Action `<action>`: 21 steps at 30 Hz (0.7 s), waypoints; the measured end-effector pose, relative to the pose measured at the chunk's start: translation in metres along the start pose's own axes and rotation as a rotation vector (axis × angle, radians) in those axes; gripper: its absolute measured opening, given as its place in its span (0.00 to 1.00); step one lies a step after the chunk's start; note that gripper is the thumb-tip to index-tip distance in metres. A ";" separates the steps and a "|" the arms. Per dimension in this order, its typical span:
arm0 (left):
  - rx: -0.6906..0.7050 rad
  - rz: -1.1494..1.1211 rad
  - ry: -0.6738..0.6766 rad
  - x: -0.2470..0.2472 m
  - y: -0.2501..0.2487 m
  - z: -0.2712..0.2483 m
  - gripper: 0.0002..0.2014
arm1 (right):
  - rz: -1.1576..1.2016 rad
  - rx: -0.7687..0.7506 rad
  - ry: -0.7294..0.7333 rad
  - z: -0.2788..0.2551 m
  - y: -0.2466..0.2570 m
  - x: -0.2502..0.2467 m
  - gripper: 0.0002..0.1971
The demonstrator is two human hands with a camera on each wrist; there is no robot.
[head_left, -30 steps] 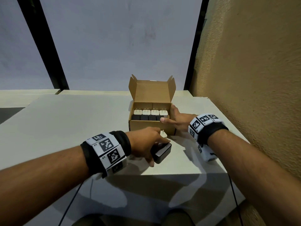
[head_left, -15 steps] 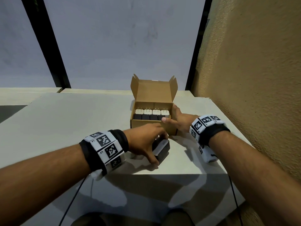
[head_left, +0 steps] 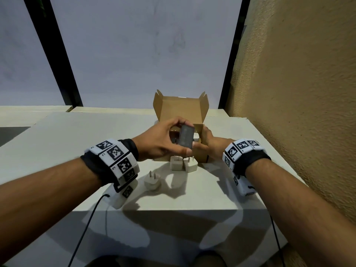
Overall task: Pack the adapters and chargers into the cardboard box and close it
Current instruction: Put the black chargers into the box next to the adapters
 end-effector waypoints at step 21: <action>-0.228 0.535 -0.218 0.012 0.012 0.094 0.38 | -0.031 0.018 -0.055 -0.001 0.000 0.001 0.49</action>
Point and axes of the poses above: each hand's wrist, its own z-axis towards the middle knuckle, its own x-axis out of the palm, y = z × x, the point moved 6 cm from there along z, towards the middle knuckle, and after that the axes turned 10 degrees about -x, right-handed, at the moved point
